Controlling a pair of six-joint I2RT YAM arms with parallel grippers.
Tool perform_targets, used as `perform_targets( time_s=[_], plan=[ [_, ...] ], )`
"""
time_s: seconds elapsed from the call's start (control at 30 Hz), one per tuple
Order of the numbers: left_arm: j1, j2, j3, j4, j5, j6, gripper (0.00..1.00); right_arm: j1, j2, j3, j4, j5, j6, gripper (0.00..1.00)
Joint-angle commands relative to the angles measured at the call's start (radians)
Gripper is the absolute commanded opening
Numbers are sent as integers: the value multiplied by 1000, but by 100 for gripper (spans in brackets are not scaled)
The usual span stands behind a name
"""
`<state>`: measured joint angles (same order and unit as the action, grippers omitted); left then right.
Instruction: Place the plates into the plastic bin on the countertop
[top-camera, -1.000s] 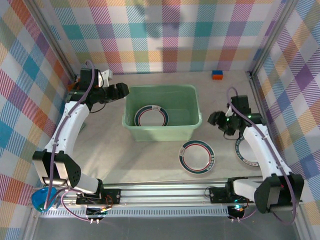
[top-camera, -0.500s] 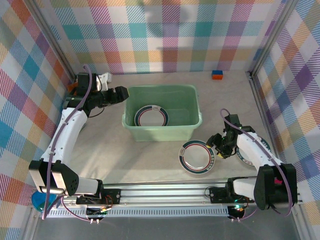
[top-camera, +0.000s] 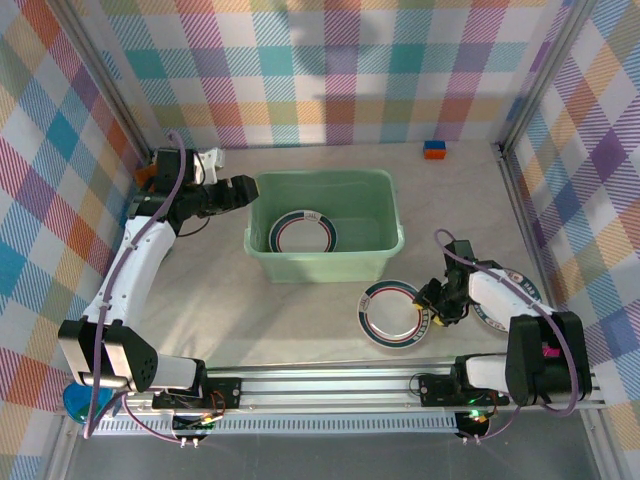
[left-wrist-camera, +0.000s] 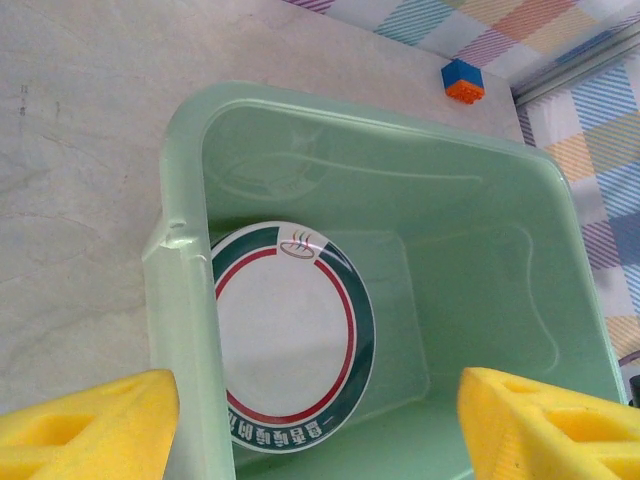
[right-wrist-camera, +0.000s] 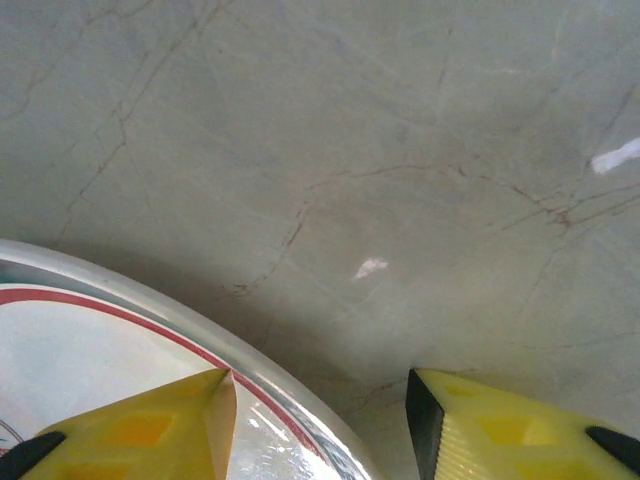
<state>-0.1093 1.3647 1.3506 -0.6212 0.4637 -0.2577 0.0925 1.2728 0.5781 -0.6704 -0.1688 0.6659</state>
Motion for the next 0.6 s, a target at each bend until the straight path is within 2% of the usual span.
perform_targets(
  time_s=[0.0,0.23,0.57],
  plan=[
    [-11,-9,1,25,26,11,73,-2,5,-25,73,-21,-13,45],
    [-10,-4,2,28,20,8,73,-1,8,-41,85,-4,5,35],
    [-10,-13,-8,60,13,-7,73,-1,-120,-29,71,82,42,22]
  ],
)
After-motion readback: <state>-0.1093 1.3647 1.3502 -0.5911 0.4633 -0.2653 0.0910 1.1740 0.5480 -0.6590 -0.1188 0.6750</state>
